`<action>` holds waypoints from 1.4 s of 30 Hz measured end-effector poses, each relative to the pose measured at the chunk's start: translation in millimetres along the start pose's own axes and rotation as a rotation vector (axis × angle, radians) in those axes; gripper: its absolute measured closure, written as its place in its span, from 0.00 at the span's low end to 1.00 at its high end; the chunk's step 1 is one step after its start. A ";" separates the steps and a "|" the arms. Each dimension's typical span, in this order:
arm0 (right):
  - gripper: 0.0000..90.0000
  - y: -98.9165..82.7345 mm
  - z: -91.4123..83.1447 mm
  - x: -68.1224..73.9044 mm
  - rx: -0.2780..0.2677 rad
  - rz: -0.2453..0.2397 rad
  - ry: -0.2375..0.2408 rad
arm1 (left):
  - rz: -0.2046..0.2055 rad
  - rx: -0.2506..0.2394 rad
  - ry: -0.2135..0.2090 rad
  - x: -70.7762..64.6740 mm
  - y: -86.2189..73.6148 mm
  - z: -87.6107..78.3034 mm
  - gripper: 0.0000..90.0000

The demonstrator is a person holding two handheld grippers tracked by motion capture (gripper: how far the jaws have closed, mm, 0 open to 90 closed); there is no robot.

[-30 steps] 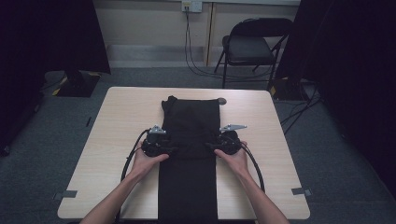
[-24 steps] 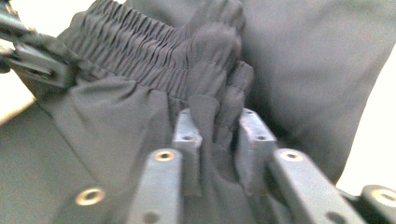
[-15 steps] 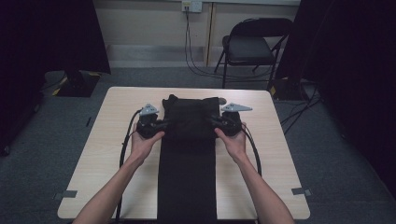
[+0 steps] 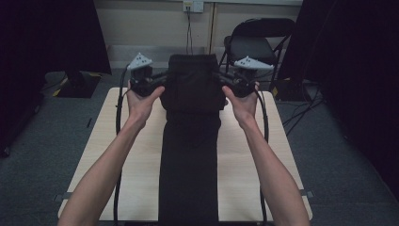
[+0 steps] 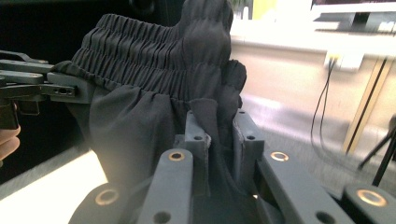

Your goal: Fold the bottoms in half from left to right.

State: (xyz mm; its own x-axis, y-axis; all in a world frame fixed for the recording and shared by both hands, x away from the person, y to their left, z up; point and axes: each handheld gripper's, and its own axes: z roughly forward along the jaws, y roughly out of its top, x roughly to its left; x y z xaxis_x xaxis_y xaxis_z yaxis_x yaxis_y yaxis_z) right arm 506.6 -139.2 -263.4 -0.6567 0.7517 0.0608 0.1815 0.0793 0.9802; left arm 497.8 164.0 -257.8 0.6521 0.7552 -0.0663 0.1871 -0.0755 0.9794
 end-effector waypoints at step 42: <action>0.87 -251.0 -52.5 69.3 0.472 0.019 0.118 | -0.074 0.551 -0.151 -60.1 -246.5 -43.1 0.86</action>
State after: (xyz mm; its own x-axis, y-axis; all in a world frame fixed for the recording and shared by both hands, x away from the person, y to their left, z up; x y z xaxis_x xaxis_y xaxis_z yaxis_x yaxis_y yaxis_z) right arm 377.1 -141.5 -495.3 -0.7237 0.6785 0.1259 0.4887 0.3751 0.7877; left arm 380.8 165.4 -487.1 0.7128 0.6732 -0.1968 0.5649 -0.3846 0.7301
